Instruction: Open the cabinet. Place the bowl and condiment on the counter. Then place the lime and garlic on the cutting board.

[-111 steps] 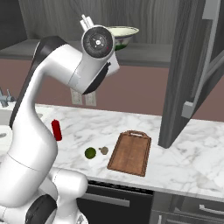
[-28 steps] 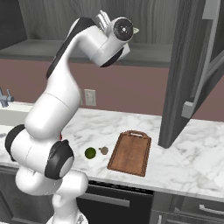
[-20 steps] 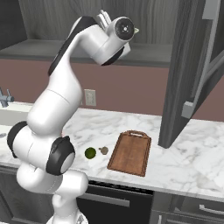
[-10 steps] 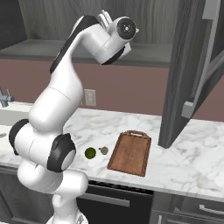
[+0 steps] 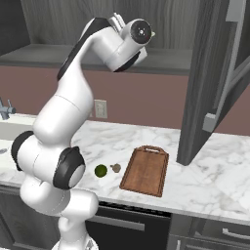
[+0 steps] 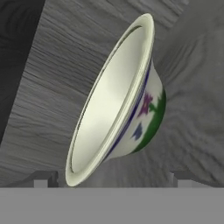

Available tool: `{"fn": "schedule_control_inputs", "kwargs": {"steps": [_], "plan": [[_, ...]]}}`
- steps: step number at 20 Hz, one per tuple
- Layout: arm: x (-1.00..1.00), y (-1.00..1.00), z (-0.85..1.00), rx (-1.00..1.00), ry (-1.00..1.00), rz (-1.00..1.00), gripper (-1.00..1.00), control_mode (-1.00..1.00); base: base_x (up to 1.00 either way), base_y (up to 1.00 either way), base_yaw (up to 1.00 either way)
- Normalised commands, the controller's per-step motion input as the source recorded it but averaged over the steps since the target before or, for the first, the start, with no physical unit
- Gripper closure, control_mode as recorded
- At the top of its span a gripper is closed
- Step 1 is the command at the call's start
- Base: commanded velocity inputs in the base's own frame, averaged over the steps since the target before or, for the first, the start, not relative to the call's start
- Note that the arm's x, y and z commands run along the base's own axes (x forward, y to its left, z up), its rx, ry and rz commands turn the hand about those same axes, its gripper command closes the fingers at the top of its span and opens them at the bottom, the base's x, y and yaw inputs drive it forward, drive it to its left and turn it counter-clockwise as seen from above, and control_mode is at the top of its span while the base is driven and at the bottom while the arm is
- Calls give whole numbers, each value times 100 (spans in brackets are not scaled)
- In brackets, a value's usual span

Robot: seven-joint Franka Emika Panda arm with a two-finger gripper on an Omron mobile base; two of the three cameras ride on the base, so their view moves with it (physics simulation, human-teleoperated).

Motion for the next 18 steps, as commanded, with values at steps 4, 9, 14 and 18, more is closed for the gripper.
{"fn": "schedule_control_inputs", "kwargs": {"steps": [4, 9, 14, 18], "plan": [[20, 0, -3, 0, 0, 0, -100, -100, 0, 0, 0], [21, -3, -1, 0, 0, 0, -100, -100, 0, 0, 0], [17, -5, 0, 0, 0, 0, -100, -100, 0, 0, 0], [13, -6, 0, 0, 0, 0, -100, -100, 0, 0, 0]]}}
